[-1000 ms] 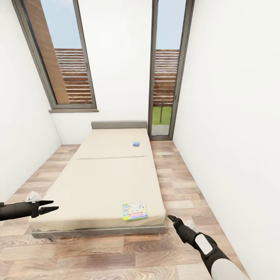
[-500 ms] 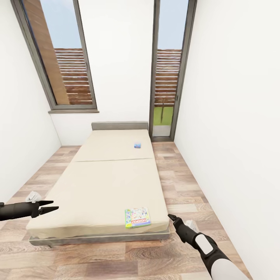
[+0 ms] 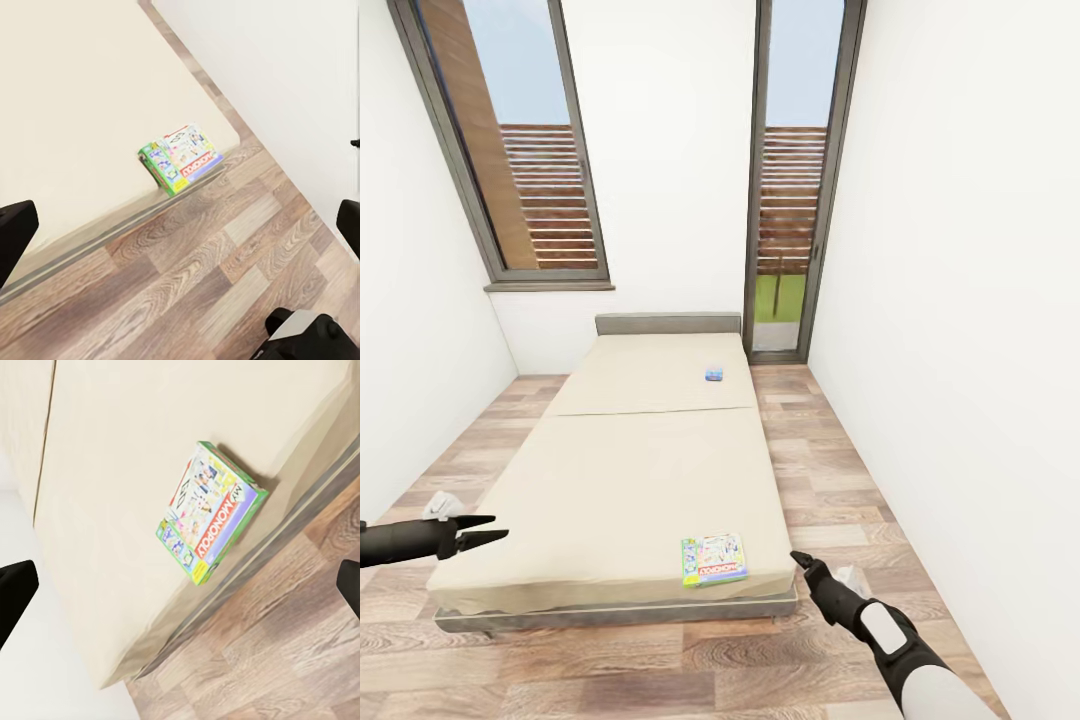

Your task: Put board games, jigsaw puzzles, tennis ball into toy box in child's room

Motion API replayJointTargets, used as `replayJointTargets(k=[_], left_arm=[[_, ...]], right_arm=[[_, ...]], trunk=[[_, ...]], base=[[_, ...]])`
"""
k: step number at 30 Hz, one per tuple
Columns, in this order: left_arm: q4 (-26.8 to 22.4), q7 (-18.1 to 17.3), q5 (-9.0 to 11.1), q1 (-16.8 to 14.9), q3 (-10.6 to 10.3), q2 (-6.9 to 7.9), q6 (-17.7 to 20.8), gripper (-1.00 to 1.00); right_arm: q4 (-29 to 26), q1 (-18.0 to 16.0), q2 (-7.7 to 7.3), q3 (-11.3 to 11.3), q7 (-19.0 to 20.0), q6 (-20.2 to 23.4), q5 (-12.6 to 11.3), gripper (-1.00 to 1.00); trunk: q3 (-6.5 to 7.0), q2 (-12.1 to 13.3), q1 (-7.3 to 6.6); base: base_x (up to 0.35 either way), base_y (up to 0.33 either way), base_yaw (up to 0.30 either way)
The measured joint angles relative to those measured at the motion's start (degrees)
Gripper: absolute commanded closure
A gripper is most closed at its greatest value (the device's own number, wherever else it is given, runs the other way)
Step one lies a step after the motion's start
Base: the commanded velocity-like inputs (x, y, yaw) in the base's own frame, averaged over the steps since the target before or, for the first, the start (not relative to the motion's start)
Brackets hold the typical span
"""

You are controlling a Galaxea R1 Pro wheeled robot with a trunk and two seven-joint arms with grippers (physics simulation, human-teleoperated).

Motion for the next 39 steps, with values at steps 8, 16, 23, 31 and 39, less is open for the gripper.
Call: replayJointTargets(k=[8, 16, 23, 31, 39], left_arm=[[-0.55, -1.79, -0.08, -0.13, 0.27, 0.08, 5.07, -1.0], [-5.3, -7.33, -0.22, -0.18, 0.26, 0.19, 17.45, -1.0], [-5.97, -10.04, -0.06, -0.18, 0.35, 0.07, 25.12, -1.0], [-6.11, -10.02, -0.01, -0.18, 0.37, -0.03, 34.04, -1.0], [-6.14, -10.01, -0.04, -0.19, 0.32, -0.71, 36.61, -1.0]], right_arm=[[-0.04, 0.0, -0.34, -0.76, 0.6, 0.73, -7.82, -1.0], [-0.02, 0.0, -0.21, -0.96, 1.99, 3.2, -12.0, -1.0], [-0.03, 0.0, 0.56, -0.75, 2.15, 2.95, -11.78, -1.0], [0.47, 0.0, 0.82, -0.72, 2.19, 2.73, -12.21, -1.0], [2.07, 0.0, 1.3, -0.61, 2.32, 1.66, -11.81, -1.0]], trunk=[[-0.72, -1.59, 0.88], [-2.16, -4.81, 2.64], [-3.42, -7.62, 4.18], [-4.87, -10.84, 5.94], [-6.31, -14.06, 7.7]], base=[[0.0, 0.0, 0.0], [0.0, 0.0, 0.0], [0.0, 0.0, 0.0], [0.0, 0.0, 0.0], [0.0, 0.0, 0.0]])
